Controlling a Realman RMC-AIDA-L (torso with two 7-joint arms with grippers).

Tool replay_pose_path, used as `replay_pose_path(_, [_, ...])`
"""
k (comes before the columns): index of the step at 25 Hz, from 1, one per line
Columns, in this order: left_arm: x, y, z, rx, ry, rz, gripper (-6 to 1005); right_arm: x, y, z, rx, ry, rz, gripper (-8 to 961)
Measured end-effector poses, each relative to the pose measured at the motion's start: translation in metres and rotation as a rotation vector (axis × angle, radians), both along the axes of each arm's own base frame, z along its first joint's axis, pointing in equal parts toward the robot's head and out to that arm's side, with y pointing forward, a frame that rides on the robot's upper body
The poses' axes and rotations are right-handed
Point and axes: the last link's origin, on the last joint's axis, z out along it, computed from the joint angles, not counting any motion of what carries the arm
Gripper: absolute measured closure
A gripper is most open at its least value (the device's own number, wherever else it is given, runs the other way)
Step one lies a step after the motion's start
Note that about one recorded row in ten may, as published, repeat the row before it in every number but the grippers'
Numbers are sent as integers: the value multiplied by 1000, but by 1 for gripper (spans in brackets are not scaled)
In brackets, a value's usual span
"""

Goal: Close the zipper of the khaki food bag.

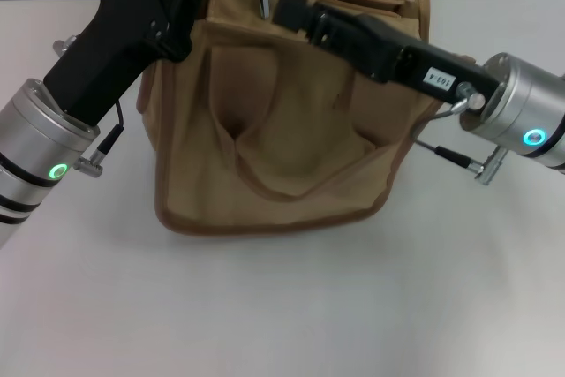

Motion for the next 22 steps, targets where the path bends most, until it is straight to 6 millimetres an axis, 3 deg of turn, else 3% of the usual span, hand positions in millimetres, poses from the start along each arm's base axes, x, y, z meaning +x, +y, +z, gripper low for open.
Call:
replay_pose_path(4, [2,0,-1,-5,1,-8,927,6,5,3,30,7,-54,801])
replay_pose_path(9, [4,-1,-2,-12,-9,-16,925,2,13,-2,9,-21,-81,615])
replay_pose_path(12, [5,-2,-1,-10,-15,-23,924,-1,14,-4,-1,-30,-73,371])
replay_pose_path(22, [4,-1,-1,-10,-15,-21,920,-7,8,-5,-38,-19,-23,322])
